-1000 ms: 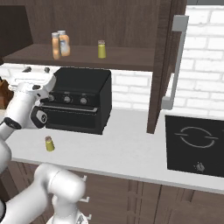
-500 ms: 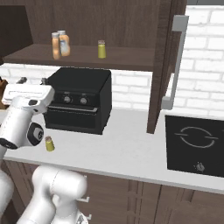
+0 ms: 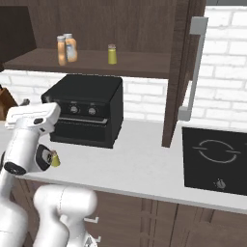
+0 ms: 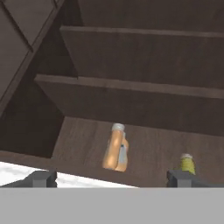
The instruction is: Put the shaker and condiment bottle from the counter next to their counterparts in the cabinet.
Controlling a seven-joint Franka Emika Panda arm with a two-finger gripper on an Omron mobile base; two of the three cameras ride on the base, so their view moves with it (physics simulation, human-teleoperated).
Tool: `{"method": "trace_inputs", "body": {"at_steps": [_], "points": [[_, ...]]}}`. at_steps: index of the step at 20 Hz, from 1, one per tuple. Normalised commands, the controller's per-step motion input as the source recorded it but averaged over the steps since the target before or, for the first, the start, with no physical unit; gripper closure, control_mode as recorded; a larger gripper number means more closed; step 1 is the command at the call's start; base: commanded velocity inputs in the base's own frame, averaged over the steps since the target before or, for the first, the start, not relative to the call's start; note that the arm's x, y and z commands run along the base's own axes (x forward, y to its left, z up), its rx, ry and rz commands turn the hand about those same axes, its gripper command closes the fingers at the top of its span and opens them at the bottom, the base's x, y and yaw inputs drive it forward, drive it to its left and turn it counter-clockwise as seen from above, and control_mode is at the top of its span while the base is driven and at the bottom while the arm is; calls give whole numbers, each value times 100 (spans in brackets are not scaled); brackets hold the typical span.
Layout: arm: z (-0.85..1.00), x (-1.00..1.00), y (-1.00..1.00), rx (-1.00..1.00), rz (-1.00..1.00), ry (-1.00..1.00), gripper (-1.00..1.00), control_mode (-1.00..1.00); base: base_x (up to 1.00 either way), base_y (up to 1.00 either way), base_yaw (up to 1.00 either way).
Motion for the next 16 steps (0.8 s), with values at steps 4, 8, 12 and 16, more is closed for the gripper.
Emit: {"method": "trace_inputs", "body": {"at_steps": [4, 8, 12, 16], "points": [[-32, -8, -1, -10, 16, 17, -100, -100, 0, 0, 0], [-37, -36, -19, -3, 17, 10, -100, -100, 0, 0, 0], [-39, -48, -27, 0, 16, 13, -100, -100, 0, 0, 0], [-59, -38, -9, -1, 10, 18, -100, -100, 0, 0, 0]]}}
